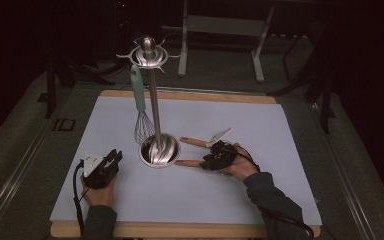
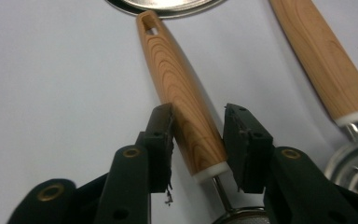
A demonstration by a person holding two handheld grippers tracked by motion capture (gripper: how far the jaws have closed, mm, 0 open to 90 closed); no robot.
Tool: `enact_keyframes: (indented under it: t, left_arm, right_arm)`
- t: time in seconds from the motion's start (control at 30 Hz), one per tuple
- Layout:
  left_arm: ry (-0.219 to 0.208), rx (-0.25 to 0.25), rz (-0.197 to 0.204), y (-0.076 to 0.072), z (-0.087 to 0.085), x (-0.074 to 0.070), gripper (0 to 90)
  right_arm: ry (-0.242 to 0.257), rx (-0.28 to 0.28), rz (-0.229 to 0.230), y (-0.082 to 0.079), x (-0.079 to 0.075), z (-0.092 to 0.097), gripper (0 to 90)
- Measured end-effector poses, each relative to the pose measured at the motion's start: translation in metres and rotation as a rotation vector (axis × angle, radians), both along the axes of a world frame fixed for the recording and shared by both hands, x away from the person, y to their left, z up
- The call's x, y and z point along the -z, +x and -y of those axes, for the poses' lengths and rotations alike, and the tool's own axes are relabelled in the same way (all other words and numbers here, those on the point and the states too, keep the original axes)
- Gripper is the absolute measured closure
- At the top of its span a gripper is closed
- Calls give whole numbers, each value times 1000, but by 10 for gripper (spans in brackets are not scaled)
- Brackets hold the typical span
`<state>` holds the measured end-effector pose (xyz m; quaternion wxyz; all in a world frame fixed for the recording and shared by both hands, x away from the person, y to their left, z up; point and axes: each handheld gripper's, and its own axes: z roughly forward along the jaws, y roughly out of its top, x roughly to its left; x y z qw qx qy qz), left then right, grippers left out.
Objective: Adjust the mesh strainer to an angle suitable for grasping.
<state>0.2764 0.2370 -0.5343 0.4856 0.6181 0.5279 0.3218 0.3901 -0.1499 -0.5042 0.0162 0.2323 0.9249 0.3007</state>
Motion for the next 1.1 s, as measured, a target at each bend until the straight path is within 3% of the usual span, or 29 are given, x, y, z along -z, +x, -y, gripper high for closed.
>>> enact_keyframes:
  t: [0.37,0.43,0.57,0.9,1.03,1.1]
  left_arm:
    - [2,0,-2,0,0,0,733]
    - [4,0,-3,0,1,0,733]
    - [6,2,-4,0,1,0,733]
    - [3,1,-3,0,0,0,733]
    - [4,1,-4,1,1,0,733]
    - [4,2,-4,0,1,0,733]
  right_arm:
    - [-18,78,19,-3,-3,29,694]
    - [-17,93,6,-3,-4,34,696]
    - [-14,67,-17,-2,-4,39,656]
    - [78,96,-58,9,-13,46,660]
    - [82,97,-75,12,-14,48,668]
    - [70,84,-106,14,-10,47,668]
